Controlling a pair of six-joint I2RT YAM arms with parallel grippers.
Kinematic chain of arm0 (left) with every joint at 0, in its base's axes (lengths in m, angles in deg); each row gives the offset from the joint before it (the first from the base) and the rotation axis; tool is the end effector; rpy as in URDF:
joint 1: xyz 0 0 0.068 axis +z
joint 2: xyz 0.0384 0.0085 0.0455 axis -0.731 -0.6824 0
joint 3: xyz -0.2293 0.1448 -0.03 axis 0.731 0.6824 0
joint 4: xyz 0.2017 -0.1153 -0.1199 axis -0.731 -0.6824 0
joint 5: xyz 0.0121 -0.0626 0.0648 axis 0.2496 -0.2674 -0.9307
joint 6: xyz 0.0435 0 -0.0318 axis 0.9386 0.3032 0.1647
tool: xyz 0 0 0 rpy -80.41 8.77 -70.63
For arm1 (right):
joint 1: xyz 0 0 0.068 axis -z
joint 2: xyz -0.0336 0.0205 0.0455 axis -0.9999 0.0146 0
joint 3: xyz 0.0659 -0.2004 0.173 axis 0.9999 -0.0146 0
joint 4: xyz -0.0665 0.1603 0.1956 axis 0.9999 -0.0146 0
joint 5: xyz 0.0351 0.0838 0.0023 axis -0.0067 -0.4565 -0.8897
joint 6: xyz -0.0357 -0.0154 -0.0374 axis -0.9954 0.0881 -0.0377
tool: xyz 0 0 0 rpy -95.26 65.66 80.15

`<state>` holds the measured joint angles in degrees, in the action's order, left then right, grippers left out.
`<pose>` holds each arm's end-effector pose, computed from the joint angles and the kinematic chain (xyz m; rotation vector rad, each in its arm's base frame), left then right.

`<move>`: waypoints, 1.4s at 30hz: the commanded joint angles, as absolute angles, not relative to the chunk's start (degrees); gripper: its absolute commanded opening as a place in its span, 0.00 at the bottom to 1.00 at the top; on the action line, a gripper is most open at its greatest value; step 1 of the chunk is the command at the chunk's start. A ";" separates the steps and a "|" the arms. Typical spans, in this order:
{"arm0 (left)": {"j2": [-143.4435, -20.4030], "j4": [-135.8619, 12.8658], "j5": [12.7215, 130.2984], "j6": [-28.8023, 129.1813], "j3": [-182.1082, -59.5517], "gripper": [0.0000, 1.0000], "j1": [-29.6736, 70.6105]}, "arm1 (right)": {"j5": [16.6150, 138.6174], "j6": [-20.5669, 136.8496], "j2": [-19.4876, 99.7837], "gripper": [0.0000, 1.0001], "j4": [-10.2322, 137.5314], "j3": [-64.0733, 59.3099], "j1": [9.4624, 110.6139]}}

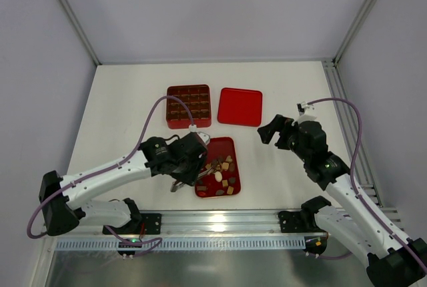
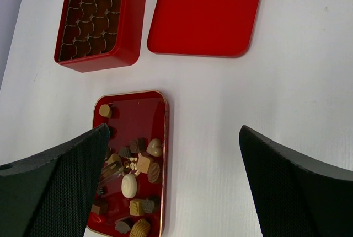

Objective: Pack the chocolate

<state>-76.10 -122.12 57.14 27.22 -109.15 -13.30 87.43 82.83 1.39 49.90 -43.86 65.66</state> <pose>0.1129 -0.1900 0.2804 0.5909 2.7206 -0.3050 0.1629 0.0694 0.2739 0.1655 2.0041 0.5865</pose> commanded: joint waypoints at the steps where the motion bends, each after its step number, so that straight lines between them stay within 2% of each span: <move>1: -76.39 -120.64 57.01 26.88 -109.13 0.43 -13.59 | 87.37 83.32 0.46 1.00 51.94 -43.91 65.43; 16: -77.97 -120.82 57.01 27.67 -109.66 0.41 -13.59 | 87.10 83.50 0.64 1.00 52.64 -44.62 65.52; 29: -77.97 -122.66 56.48 28.11 -112.20 0.34 -13.50 | 87.28 83.49 0.38 1.00 52.56 -44.53 65.52; 42: -77.62 -124.86 55.87 28.72 -115.46 0.31 -13.59 | 87.37 83.49 0.11 1.00 52.47 -44.71 65.44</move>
<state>-78.04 -124.09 56.83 27.81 -112.76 -13.30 87.41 83.05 0.91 50.09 -44.28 65.66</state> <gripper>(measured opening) 0.310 0.996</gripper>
